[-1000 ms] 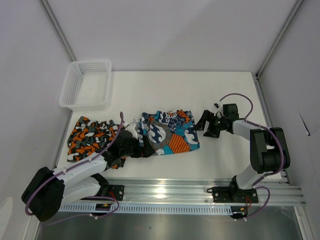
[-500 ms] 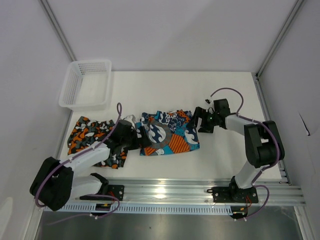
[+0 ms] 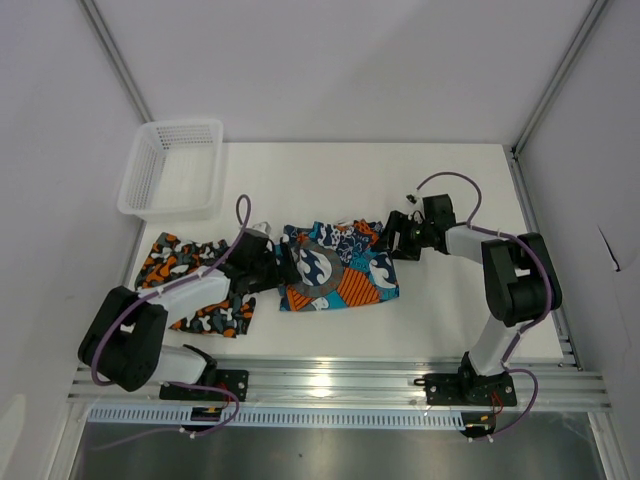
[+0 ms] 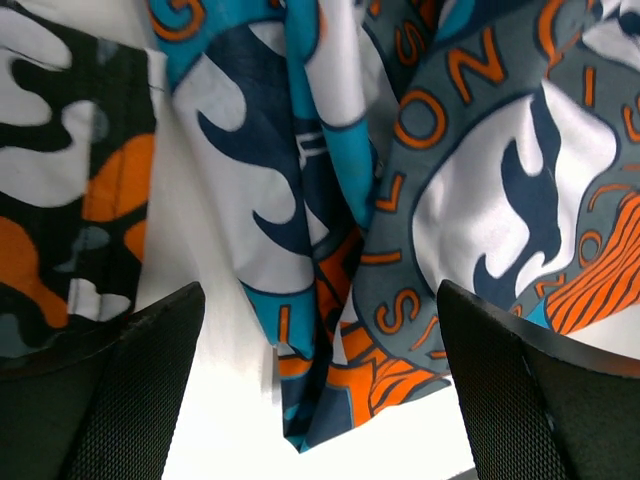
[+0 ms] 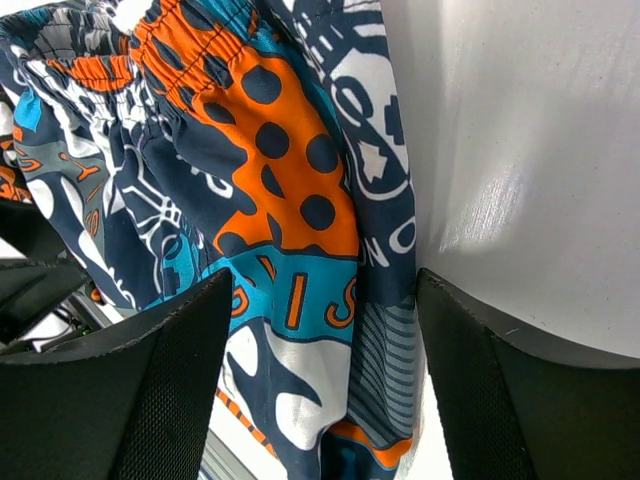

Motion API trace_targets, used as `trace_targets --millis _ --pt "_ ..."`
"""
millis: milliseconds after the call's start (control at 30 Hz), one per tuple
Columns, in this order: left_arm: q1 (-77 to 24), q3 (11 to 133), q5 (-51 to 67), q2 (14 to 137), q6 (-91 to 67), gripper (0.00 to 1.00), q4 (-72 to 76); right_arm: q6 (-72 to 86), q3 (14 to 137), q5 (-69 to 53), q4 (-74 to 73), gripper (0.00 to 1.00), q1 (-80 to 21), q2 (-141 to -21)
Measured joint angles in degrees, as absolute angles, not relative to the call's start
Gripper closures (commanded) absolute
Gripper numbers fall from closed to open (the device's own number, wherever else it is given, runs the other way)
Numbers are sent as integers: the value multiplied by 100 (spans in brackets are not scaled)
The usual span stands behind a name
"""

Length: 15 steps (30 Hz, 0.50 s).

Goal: Fold and stack the shorts

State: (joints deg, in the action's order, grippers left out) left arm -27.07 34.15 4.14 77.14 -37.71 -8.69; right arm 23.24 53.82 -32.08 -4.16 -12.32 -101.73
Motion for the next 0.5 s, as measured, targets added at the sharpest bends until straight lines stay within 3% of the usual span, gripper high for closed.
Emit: trace_targets --millis 233,500 --pt "-2447 3417 427 7946 -3765 1 -329 2399 5341 -3363 -154 29 -1243 -10274" --pt "-2418 3468 711 8519 -3826 3 832 2502 5231 -3454 180 44 -1343 -10366"
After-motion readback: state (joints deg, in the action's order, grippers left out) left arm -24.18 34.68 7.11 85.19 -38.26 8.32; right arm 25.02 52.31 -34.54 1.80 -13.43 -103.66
